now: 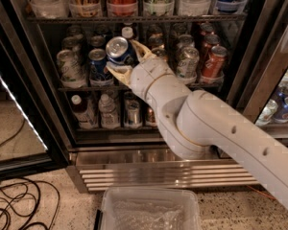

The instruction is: Pick pepsi can from middle shelf of fridge

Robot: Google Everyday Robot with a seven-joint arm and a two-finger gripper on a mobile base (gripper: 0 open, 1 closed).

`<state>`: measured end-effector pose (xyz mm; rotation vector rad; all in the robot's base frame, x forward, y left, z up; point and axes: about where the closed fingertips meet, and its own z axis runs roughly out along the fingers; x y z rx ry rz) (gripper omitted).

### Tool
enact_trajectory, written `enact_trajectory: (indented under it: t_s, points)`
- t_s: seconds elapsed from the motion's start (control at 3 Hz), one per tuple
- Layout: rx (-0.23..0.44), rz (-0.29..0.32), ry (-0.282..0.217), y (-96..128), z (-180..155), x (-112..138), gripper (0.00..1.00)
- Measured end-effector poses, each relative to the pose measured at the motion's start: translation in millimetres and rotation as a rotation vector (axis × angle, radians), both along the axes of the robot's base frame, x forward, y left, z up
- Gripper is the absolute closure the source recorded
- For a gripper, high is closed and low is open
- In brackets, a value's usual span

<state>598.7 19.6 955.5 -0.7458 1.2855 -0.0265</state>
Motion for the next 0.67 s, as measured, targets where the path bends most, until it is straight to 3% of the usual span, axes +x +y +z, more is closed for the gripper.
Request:
enact_trajectory:
  t_s: [0.33, 0.67]
  points:
    - [-0.157, 0.040, 0.039, -27.3, -7.5, -13.2, 1.00]
    - [-0.157, 0.040, 0.039, -27.2, -7.5, -13.2, 1.00]
